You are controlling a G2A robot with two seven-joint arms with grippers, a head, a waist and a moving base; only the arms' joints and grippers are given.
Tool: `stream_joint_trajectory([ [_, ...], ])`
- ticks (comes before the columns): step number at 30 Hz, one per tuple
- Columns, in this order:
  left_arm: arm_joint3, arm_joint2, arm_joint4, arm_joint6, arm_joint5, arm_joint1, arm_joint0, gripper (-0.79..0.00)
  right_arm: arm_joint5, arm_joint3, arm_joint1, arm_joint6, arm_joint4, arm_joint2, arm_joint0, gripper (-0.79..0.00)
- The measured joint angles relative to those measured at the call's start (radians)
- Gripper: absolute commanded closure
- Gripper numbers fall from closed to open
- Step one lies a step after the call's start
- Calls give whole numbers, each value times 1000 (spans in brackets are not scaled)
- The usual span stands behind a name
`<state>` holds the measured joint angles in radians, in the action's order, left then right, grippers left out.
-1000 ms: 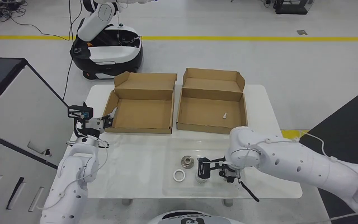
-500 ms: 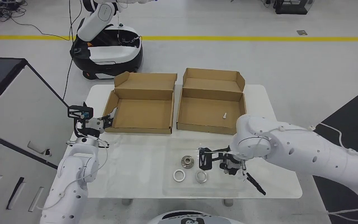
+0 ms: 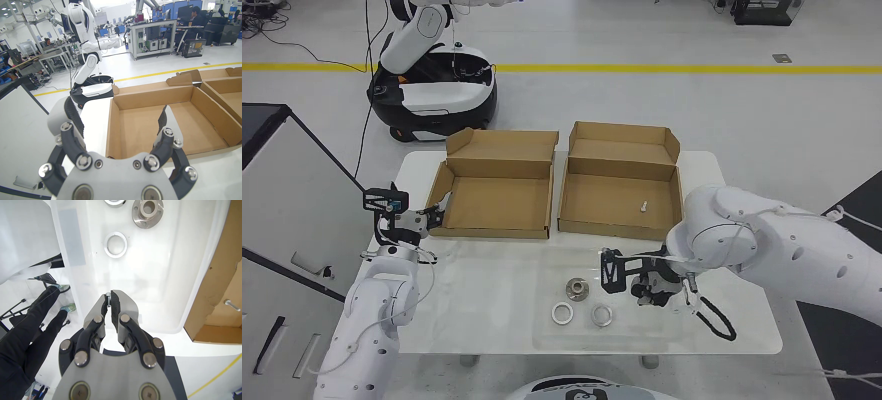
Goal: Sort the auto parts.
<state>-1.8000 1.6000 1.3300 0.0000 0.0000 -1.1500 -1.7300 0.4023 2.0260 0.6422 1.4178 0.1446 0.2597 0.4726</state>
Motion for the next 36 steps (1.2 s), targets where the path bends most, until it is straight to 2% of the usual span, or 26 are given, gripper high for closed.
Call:
stream_joint_trajectory([
  [7,0,0,0,0,0,0,0,-785,-2,-1,0,-4,1,1,3,0],
  [11,0,0,0,0,0,0,0,-785,8,-26,-6,-61,-40,29,16,0],
  [17,0,0,0,0,0,0,0,-785,103,-115,-54,-102,-265,116,38,0],
  [27,0,0,0,0,0,0,0,-785,260,-159,-157,-259,-614,220,99,0],
  [36,0,0,0,0,0,0,0,-785,395,-132,-186,-395,-806,235,103,0],
])
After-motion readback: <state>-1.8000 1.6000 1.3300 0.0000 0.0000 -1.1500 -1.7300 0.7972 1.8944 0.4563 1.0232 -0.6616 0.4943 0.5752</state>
